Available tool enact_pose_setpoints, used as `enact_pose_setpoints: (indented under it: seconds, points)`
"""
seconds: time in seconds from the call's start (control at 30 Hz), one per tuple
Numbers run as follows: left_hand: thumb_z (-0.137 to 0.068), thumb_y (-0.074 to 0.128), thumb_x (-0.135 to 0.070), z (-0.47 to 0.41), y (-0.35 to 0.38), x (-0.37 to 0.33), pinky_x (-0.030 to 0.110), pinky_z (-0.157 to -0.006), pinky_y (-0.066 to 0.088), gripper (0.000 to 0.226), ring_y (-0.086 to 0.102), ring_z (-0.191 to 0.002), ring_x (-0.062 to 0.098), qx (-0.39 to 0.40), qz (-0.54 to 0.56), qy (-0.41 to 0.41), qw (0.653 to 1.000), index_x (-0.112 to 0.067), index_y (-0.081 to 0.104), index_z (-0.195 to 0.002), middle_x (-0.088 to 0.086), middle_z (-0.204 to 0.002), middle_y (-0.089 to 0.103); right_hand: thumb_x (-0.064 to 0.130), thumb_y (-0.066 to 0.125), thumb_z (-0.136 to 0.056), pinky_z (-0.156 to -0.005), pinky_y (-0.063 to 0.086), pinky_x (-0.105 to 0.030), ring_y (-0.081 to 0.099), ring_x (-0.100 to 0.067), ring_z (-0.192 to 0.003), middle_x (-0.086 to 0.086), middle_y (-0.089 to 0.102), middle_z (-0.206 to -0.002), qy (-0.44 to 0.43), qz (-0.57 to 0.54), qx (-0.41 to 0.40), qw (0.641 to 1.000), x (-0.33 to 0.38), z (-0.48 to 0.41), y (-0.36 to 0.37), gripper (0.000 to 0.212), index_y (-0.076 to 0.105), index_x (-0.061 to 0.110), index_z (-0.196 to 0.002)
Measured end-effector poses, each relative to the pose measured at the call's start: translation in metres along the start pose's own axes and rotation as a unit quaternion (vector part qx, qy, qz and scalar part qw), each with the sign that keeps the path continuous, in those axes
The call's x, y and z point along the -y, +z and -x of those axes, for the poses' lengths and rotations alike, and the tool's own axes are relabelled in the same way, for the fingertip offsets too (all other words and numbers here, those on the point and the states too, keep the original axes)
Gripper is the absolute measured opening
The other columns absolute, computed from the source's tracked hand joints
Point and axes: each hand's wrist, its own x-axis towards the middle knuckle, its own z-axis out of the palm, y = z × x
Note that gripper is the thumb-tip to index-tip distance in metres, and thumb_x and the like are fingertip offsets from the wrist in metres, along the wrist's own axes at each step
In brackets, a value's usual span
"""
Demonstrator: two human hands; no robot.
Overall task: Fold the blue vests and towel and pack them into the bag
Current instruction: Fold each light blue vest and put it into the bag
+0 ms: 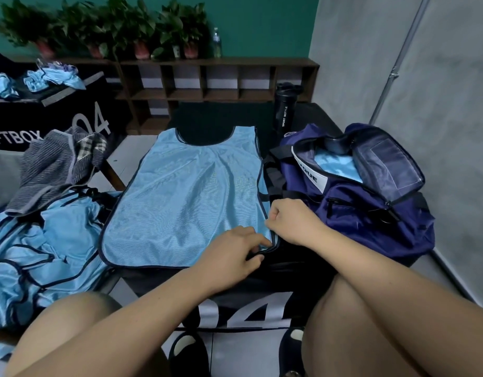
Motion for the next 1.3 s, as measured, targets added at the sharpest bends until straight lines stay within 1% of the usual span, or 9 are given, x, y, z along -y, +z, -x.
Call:
enact_pose_setpoints:
  seconds: [0.13,0.33,0.43,0.57,0.63,0.7,0.87,1.07,1.3]
  points:
    - [-0.097,0.069,-0.032,0.0,0.0,0.002,0.035,-0.088,0.052,0.027,0.056,-0.098,0.008,0.004,0.01,-0.001,1.0,-0.035,0.068,-0.124,-0.013,-0.098,0.061,0.026,0.066,-0.083,-0.076,0.06,-0.046,0.068,-0.027,-0.081,-0.007,0.073,-0.082,0.016,-0.021,-0.012,1.0,-0.004,0.0,-0.005,0.019,0.068,0.007,-0.081]
    - [-0.098,0.069,-0.033,-0.003,0.003,0.001,0.033,-0.091,0.051,0.03,0.056,-0.099,0.005,0.023,0.014,0.005,1.0,-0.037,0.066,-0.128,-0.017,-0.1,0.06,0.038,0.062,-0.084,-0.078,0.058,-0.043,0.065,-0.03,-0.085,-0.003,0.067,-0.087,0.04,0.047,0.036,0.997,-0.004,0.0,-0.005,0.019,0.058,0.019,-0.085]
    - [-0.098,0.068,-0.034,-0.003,0.004,0.001,0.033,-0.091,0.051,0.031,0.056,-0.097,0.004,0.029,0.013,0.008,0.999,-0.038,0.064,-0.128,-0.016,-0.1,0.061,0.038,0.061,-0.084,-0.076,0.056,-0.043,0.063,-0.031,-0.085,-0.002,0.065,-0.088,0.018,0.046,-0.013,0.999,0.0,-0.001,-0.004,0.021,0.053,0.019,-0.089]
    - [-0.097,0.068,-0.034,-0.004,0.004,0.002,0.036,-0.091,0.052,0.033,0.058,-0.096,0.007,0.029,0.012,0.006,0.999,-0.039,0.063,-0.129,-0.015,-0.101,0.063,0.026,0.06,-0.093,-0.077,0.046,-0.043,0.058,-0.031,-0.102,-0.004,0.057,-0.112,-0.14,0.136,-0.161,0.967,0.011,-0.012,0.001,0.019,0.059,0.017,-0.11]
    - [-0.097,0.069,-0.034,-0.004,0.004,0.002,0.036,-0.091,0.052,0.034,0.058,-0.097,0.008,0.029,0.013,0.005,0.999,-0.039,0.063,-0.13,-0.014,-0.102,0.064,0.02,0.059,-0.095,-0.094,0.043,-0.045,0.055,-0.031,-0.121,-0.005,0.059,-0.132,-0.235,0.178,-0.119,0.948,0.015,-0.022,0.011,0.037,0.063,0.016,-0.132]
    - [-0.096,0.069,-0.032,-0.004,0.004,0.001,0.037,-0.09,0.052,0.034,0.059,-0.097,0.009,0.031,0.019,0.005,0.999,-0.038,0.064,-0.13,-0.014,-0.103,0.065,0.017,0.058,-0.096,-0.106,0.038,-0.043,0.049,-0.028,-0.138,-0.006,0.054,-0.15,-0.257,0.208,-0.051,0.942,0.014,-0.029,0.024,0.047,0.06,0.016,-0.144]
    - [-0.096,0.071,-0.031,-0.004,0.003,0.004,0.034,-0.092,0.052,0.038,0.06,-0.096,0.006,0.034,0.042,0.002,0.999,-0.039,0.063,-0.132,-0.014,-0.1,0.066,0.032,0.044,-0.107,-0.093,0.041,-0.044,0.06,-0.032,-0.116,-0.007,0.064,-0.122,-0.199,0.309,-0.082,0.926,0.003,-0.036,0.026,0.029,0.06,0.015,-0.125]
    - [-0.094,0.075,-0.034,-0.008,-0.004,0.004,0.031,-0.088,0.054,0.039,0.064,-0.09,0.005,0.065,0.096,-0.015,0.993,-0.037,0.065,-0.131,-0.017,-0.095,0.071,0.022,0.045,-0.106,-0.078,0.032,-0.042,0.063,-0.032,-0.109,-0.006,0.063,-0.122,-0.158,0.401,-0.047,0.901,0.004,-0.036,0.02,0.028,0.066,0.016,-0.123]
    - [-0.095,0.077,-0.03,-0.025,-0.04,0.018,0.021,-0.083,0.054,0.028,0.069,-0.086,0.015,0.083,0.234,-0.068,0.966,-0.03,0.074,-0.123,-0.001,-0.095,0.075,0.034,0.046,-0.106,-0.07,0.037,-0.039,0.068,-0.03,-0.103,-0.004,0.068,-0.114,-0.144,0.308,-0.099,0.935,0.022,-0.057,0.0,0.025,0.06,0.018,-0.118]
